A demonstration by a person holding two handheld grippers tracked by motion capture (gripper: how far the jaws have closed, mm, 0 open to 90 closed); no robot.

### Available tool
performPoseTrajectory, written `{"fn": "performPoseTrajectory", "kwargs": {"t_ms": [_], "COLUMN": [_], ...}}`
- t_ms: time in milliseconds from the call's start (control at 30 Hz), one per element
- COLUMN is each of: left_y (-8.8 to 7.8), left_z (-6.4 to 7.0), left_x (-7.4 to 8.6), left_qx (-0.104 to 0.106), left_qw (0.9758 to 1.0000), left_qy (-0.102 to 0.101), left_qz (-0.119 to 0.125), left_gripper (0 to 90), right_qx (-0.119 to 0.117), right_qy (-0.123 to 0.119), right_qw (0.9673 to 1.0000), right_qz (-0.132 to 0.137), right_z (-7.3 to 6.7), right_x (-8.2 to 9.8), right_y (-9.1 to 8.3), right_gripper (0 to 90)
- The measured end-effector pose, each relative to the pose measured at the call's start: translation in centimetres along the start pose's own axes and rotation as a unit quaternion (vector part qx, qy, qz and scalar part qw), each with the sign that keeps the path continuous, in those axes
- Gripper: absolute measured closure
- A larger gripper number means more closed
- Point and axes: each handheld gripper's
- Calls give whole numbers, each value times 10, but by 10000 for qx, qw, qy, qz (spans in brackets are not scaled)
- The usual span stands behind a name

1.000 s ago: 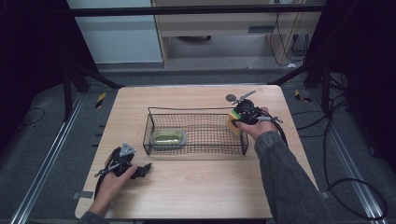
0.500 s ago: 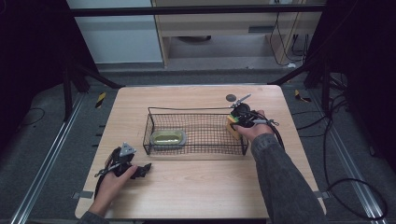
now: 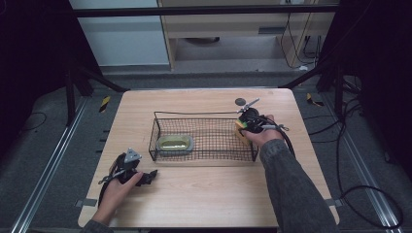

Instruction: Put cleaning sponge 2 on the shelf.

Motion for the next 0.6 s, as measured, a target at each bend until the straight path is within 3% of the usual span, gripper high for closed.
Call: {"fn": "performPoseTrajectory", "kwargs": {"t_ms": [367,600], "left_y": [0,0], "left_z": [0,0], "left_x": [0,0], "left_qx": [0,0], "left_qw": [10000,10000], "left_qy": [1,2], "left_qz": [0,-1], "left_gripper": [0,0], "right_qx": [-59,-97], "right_qy": [34,-13], "right_qw": [10000,9999], "right_qz": [8,104], "right_z": [-4,-5], "right_x": [-3,-6], "right_y": [-6,-16], "right_gripper": [562,593]}}
Point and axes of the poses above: each handheld gripper's, and its own axes: y roughly forward along the jaws, x roughly out of its underside, z roughly to its right, and after that the axes turned 7 degrees about z, right-handed
